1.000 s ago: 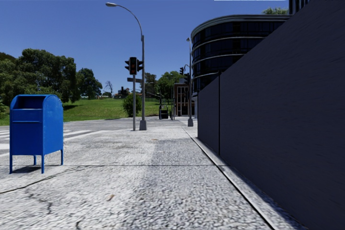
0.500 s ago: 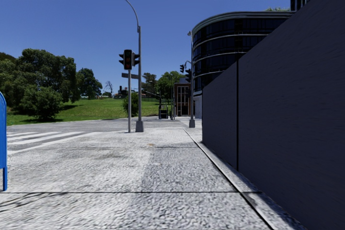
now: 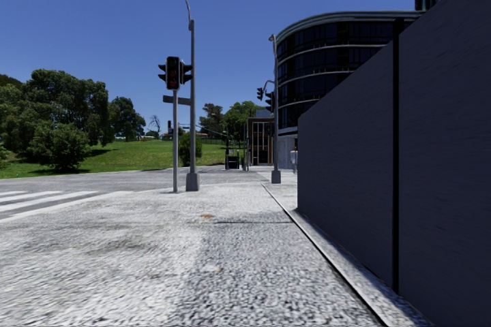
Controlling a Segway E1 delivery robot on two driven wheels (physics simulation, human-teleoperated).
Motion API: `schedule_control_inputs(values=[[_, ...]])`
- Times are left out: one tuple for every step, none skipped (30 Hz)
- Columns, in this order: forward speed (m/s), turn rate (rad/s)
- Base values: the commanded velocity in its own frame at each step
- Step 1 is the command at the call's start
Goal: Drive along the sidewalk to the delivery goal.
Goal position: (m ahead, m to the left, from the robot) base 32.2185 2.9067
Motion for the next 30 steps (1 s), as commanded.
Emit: schedule_control_inputs(values=[[2.00,0.00],[2.00,0.00],[2.00,0.00],[2.00,0.00],[2.00,0.00],[2.00,0.00],[2.00,0.00],[2.00,0.00],[2.00,0.00],[2.00,0.00],[2.00,0.00],[2.00,0.00],[2.00,0.00],[2.00,0.00],[2.00,0.00],[2.00,0.00],[2.00,0.00],[2.00,0.00],[2.00,0.00],[2.00,0.00],[2.00,0.00],[2.00,0.00],[2.00,0.00],[2.00,0.00],[2.00,0.00],[2.00,0.00],[2.00,0.00],[2.00,0.00],[2.00,0.00],[2.00,0.00]])
